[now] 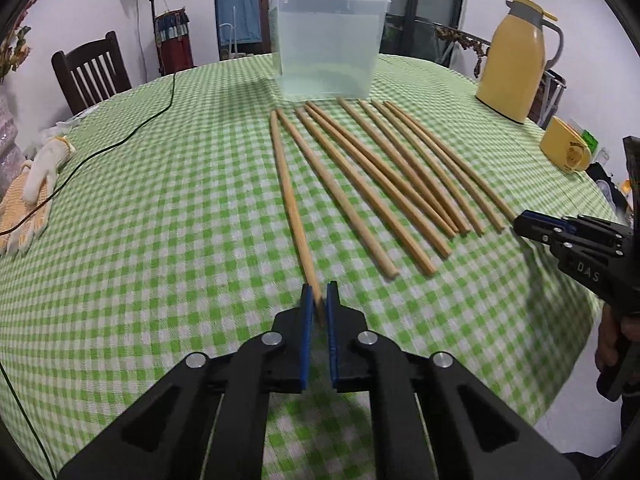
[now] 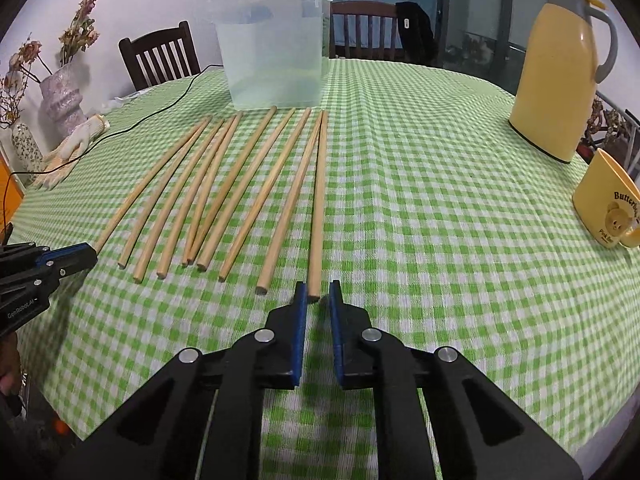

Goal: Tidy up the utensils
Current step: 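Lower the right gripper toward the chopsticks while the left gripper approaches another chopstick, then close the right gripper on one chopstick while the left gripper grasps another chopstick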

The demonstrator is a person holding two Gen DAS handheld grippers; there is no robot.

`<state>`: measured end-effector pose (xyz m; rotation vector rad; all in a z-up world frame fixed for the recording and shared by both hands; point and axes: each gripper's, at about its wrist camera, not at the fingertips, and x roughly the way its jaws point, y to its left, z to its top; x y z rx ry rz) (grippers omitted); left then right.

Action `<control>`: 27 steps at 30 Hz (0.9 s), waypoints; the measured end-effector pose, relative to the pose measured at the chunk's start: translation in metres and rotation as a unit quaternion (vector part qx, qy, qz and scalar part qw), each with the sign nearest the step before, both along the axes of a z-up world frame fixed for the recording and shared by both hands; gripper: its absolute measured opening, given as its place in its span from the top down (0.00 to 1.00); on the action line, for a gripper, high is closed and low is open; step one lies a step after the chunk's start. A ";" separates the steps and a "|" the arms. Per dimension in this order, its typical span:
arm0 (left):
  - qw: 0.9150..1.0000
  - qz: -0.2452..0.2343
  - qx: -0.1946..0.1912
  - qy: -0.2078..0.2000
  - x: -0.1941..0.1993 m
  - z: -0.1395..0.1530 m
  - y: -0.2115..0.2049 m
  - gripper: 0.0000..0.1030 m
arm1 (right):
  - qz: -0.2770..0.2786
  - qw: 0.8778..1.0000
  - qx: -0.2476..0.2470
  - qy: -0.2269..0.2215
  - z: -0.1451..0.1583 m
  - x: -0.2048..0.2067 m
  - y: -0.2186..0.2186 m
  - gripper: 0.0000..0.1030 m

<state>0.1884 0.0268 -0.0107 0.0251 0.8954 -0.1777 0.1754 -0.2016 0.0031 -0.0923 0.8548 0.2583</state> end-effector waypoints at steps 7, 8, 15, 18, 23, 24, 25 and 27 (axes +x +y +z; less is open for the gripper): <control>1.000 -0.015 -0.018 0.007 0.003 0.002 -0.003 0.80 | 0.004 1.000 -0.001 -0.009 -0.001 -0.002 0.000 0.89; 1.000 -0.018 -0.012 0.007 0.004 0.001 -0.005 0.78 | 0.005 1.000 0.001 -0.009 -0.001 -0.002 0.000 0.89; 1.000 -0.023 -0.003 0.018 0.002 0.003 -0.004 0.80 | 0.009 1.000 0.016 -0.008 -0.001 -0.004 -0.006 0.89; 1.000 -0.012 0.012 0.016 0.002 0.003 -0.002 0.96 | 0.012 1.000 0.013 -0.013 -0.002 -0.005 -0.005 0.89; 1.000 0.005 0.010 0.016 0.006 0.005 0.004 0.97 | 0.012 1.000 0.011 -0.020 -0.002 -0.004 -0.003 0.95; 1.000 0.007 0.008 0.012 0.005 0.008 0.006 0.98 | 0.012 1.000 0.010 -0.021 -0.002 -0.004 -0.003 1.00; 1.000 0.008 0.008 0.008 0.004 0.010 0.007 0.98 | 0.011 1.000 0.010 -0.022 -0.002 -0.004 -0.003 1.00; 1.000 0.011 0.009 -0.002 0.001 0.017 0.011 0.98 | 0.009 1.000 0.013 -0.026 0.001 -0.005 -0.004 1.00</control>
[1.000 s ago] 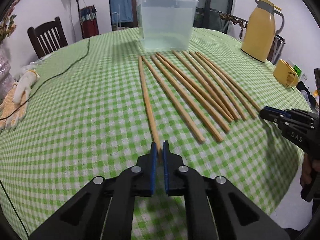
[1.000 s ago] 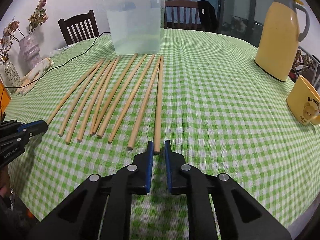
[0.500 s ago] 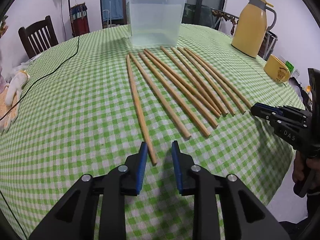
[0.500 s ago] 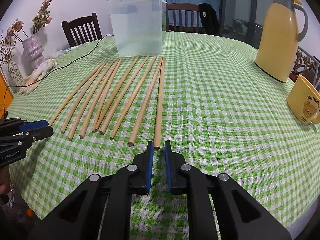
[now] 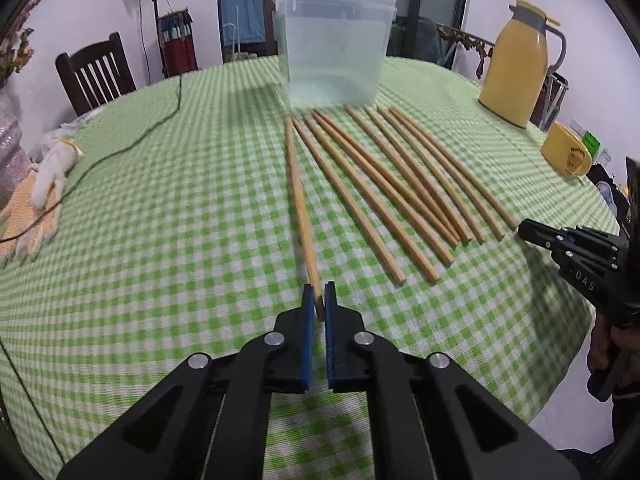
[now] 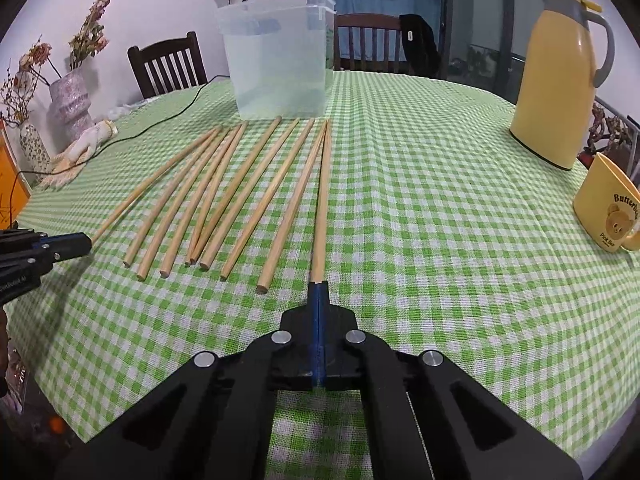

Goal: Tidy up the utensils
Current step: 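Close the right gripper on one chopstick while the left gripper grasps another chopstick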

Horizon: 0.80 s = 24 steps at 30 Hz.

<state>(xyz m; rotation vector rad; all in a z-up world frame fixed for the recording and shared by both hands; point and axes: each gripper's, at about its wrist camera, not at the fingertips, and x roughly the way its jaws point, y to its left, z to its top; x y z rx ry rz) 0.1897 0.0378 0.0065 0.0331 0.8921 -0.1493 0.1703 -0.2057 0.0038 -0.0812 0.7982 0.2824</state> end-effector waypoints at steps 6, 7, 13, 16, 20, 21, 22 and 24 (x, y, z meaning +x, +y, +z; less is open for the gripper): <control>0.999 0.012 0.007 -0.038 -0.010 0.023 0.012 0.99 | -0.002 1.000 -0.005 -0.023 0.013 -0.001 0.001 1.00; 0.999 0.014 0.006 -0.041 -0.012 0.024 0.014 0.99 | -0.003 1.000 -0.003 -0.020 0.012 0.000 0.000 1.00; 0.998 0.023 -0.001 -0.052 -0.016 0.032 0.017 0.99 | -0.010 1.000 0.025 -0.007 0.004 0.009 -0.003 1.00; 0.998 0.026 0.000 -0.058 -0.017 0.037 0.018 0.99 | -0.009 1.000 0.027 -0.003 0.003 0.012 0.000 1.00; 0.997 0.027 0.004 -0.068 -0.013 0.041 0.016 0.99 | -0.003 1.000 0.025 -0.009 0.005 0.012 0.004 0.99; 0.997 0.028 0.003 -0.071 -0.013 0.043 0.017 0.99 | -0.003 1.000 0.023 -0.011 0.006 0.012 0.004 0.99; 0.997 0.028 0.003 -0.072 -0.013 0.043 0.017 0.99 | -0.003 1.000 0.022 -0.012 0.006 0.013 0.005 0.98; 0.997 0.029 0.002 -0.074 -0.011 0.044 0.017 0.99 | -0.005 1.000 0.018 -0.011 0.005 0.016 0.006 0.71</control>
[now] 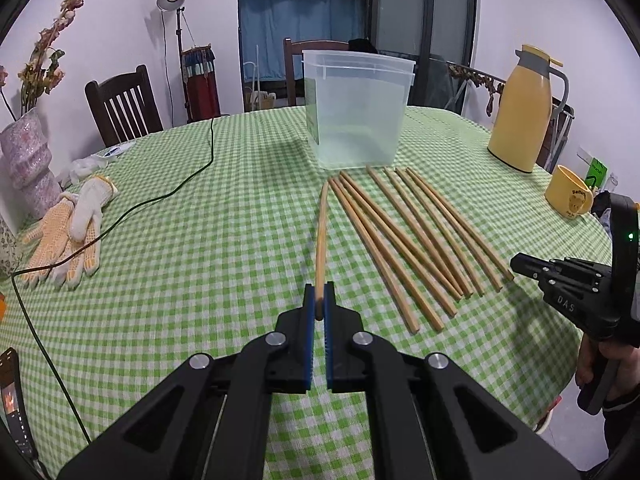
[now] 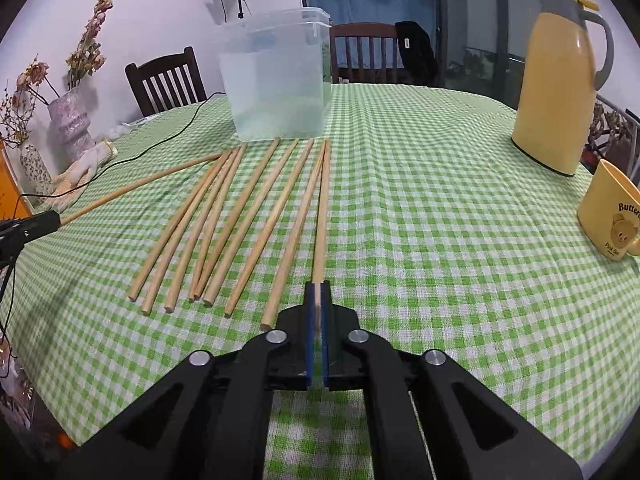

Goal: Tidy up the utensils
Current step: 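Close the right gripper on one chopstick while the left gripper grasps another chopstick, then lift the held chopsticks and carry both grippers over the clear container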

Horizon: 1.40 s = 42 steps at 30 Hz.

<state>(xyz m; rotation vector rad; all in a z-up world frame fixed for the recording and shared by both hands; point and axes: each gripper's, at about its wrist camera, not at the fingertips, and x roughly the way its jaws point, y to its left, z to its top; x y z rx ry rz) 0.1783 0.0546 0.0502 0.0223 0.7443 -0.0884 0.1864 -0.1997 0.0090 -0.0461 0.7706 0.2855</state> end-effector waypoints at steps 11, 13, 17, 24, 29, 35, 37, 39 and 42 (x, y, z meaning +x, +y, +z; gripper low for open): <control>1.000 0.002 -0.003 0.005 0.003 -0.004 0.002 0.99 | -0.006 1.000 -0.016 -0.001 -0.002 0.003 -0.002 0.62; 1.000 0.002 -0.003 0.006 0.004 -0.005 0.003 0.99 | -0.003 1.000 -0.019 0.004 -0.004 0.002 -0.001 0.69; 1.000 0.002 -0.004 0.006 0.005 -0.006 0.004 0.99 | 0.002 1.000 -0.027 0.013 -0.010 0.000 0.003 0.78; 1.000 -0.002 0.001 -0.005 -0.001 0.002 0.002 0.99 | 0.007 1.000 -0.023 -0.001 0.002 -0.003 0.003 0.94; 0.999 -0.006 0.018 -0.034 -0.006 0.026 0.006 0.99 | 0.018 0.998 -0.034 -0.041 0.034 -0.004 0.000 0.94; 0.997 -0.001 0.021 -0.068 -0.011 0.055 0.013 0.99 | 0.022 0.997 -0.038 -0.068 0.058 -0.007 -0.004 0.94; 0.997 0.001 0.018 -0.073 -0.012 0.061 0.014 0.99 | 0.022 0.996 -0.034 -0.073 0.063 -0.009 -0.004 0.94; 0.997 0.002 0.015 -0.077 -0.013 0.067 0.016 0.99 | 0.024 0.996 -0.033 -0.082 0.070 -0.011 -0.005 0.94; 0.996 0.001 0.016 -0.084 -0.015 0.076 0.017 0.99 | 0.028 0.995 -0.030 -0.094 0.082 -0.014 -0.006 0.94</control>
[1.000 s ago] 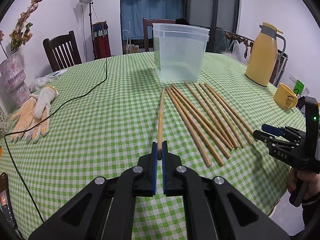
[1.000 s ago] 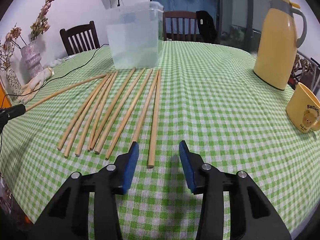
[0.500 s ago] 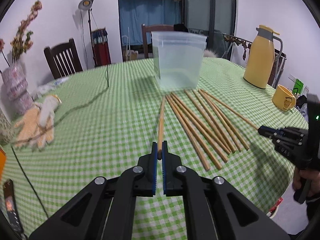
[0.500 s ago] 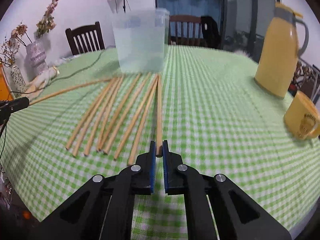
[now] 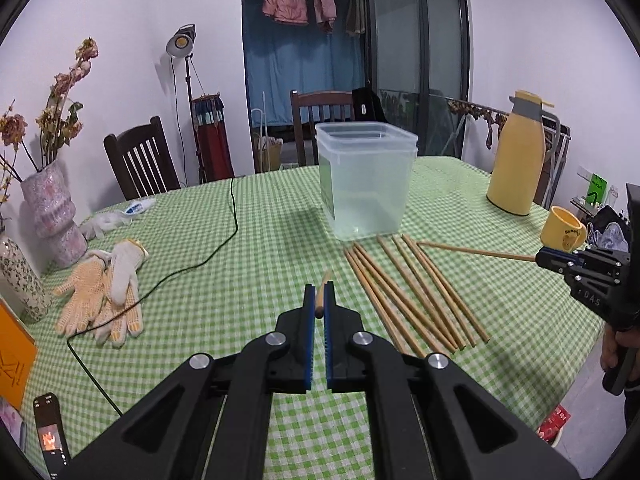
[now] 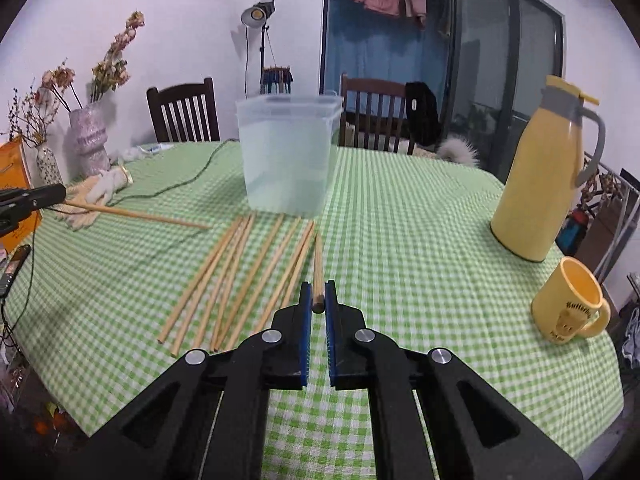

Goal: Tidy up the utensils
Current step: 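Lift the held chopsticks and carry both grippers over the clear container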

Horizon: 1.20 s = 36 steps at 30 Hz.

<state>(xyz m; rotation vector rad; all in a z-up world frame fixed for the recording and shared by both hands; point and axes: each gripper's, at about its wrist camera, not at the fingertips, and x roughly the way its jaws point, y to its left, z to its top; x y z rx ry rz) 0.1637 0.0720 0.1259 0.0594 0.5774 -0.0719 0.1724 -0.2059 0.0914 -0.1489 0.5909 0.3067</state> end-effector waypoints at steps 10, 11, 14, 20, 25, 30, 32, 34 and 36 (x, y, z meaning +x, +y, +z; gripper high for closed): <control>0.999 -0.037 0.024 -0.028 0.015 0.048 -0.008 0.99 | 0.027 0.999 -0.028 -0.038 0.051 0.002 0.001 0.94; 0.998 -0.041 0.028 -0.029 0.019 0.052 -0.010 0.99 | 0.030 0.998 -0.030 -0.040 0.055 0.003 0.001 0.94; 0.997 -0.061 0.034 -0.028 0.035 0.065 -0.016 0.99 | 0.039 0.998 -0.032 -0.038 0.071 0.015 0.003 0.94; 0.995 -0.101 0.022 0.005 0.084 0.084 -0.019 0.99 | 0.079 0.997 -0.015 0.018 0.094 0.059 0.007 0.93; 0.990 -0.125 -0.020 0.062 0.127 0.096 -0.012 0.99 | 0.108 0.991 -0.009 0.077 0.110 0.113 0.011 0.93; 0.984 -0.143 -0.026 0.105 0.155 0.103 -0.009 0.99 | 0.121 0.983 -0.015 0.136 0.118 0.157 0.013 0.93; 0.983 -0.144 -0.018 0.112 0.167 0.109 -0.008 0.99 | 0.123 0.982 -0.026 0.142 0.121 0.165 0.015 0.94; 0.983 -0.143 -0.011 0.110 0.179 0.118 -0.007 0.99 | 0.126 0.981 -0.036 0.140 0.127 0.171 0.017 0.94; 0.984 -0.147 -0.011 0.100 0.189 0.138 -0.006 0.99 | 0.130 0.982 -0.039 0.131 0.138 0.176 0.017 0.94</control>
